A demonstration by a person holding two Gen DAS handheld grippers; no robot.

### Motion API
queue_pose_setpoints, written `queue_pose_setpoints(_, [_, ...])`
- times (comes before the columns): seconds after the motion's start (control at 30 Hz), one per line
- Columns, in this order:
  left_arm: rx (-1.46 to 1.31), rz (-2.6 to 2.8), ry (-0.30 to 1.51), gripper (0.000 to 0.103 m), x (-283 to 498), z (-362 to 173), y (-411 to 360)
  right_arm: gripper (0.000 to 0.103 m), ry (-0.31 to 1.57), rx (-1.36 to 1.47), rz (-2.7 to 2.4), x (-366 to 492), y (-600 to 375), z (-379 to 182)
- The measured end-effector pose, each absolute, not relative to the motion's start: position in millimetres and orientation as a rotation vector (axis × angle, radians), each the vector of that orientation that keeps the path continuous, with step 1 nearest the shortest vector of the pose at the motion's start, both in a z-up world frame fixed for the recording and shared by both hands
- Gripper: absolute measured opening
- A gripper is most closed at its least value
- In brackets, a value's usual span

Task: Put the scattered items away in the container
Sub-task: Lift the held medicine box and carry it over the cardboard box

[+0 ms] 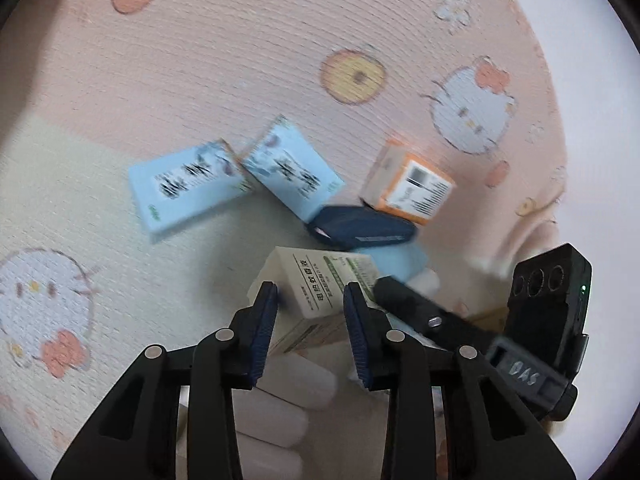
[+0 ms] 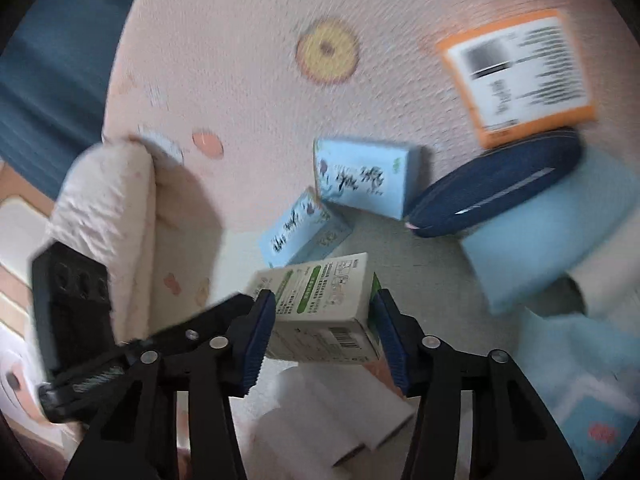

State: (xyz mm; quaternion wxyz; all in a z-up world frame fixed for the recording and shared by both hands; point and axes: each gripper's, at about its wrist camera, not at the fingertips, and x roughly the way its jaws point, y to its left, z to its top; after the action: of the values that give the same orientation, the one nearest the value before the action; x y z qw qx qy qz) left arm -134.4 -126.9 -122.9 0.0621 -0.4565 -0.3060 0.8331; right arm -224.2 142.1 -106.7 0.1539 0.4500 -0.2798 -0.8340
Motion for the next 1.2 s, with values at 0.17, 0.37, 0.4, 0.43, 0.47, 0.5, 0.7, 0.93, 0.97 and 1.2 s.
queue_pose_setpoints(0.17, [-1.380,2.370,-0.998,0.037,-142.6,-132.2,-100.2,0.048,-0.776,1.295,-2.482,-195.0,161.3,-83.9])
queue_pose_setpoints(0.37, [-1.382,2.191,-0.984,0.037,-155.6,-142.2,-53.9,0.048,-0.733,1.262,-2.694,-150.5,186.5,-56.3])
queue_pose_setpoints(0.4, [-1.381,2.176,-0.956,0.037,-157.7,-142.1,-44.1,0.048,-0.723,1.269,-2.724,-144.8,191.5,-53.5])
queue_pose_setpoints(0.43, [-1.381,2.172,-0.925,0.037,-159.4,-141.7,-36.6,0.048,-0.702,1.279,-2.751,-140.5,196.0,-51.6])
queue_pose_setpoints(0.47, [-1.381,2.174,-0.885,0.036,-161.1,-141.7,-28.3,0.048,-0.681,1.287,-2.772,-137.9,199.1,-50.8])
queue_pose_setpoints(0.5, [-1.367,2.144,-0.861,0.036,-162.4,-143.4,-19.5,0.048,-0.666,1.291,-2.780,-134.1,203.4,-50.9])
queue_pose_setpoints(0.7, [-1.473,2.147,-0.849,0.035,-160.0,-161.2,-6.9,0.047,-0.621,1.380,-2.820,-120.4,210.9,-61.6])
queue_pose_setpoints(0.93, [-1.468,2.223,-0.837,0.036,-154.6,-147.6,-25.7,0.047,-0.672,1.400,-2.862,-91.1,224.2,-61.8])
queue_pose_setpoints(0.97, [-1.461,2.236,-0.805,0.038,-153.1,-143.8,-23.1,0.047,-0.678,1.404,-2.860,-88.7,225.2,-61.9])
queue_pose_setpoints(1.2, [-1.437,2.242,-0.462,0.050,-138.1,-124.7,21.8,0.048,-0.463,1.480,-2.908,-71.8,211.5,-48.7])
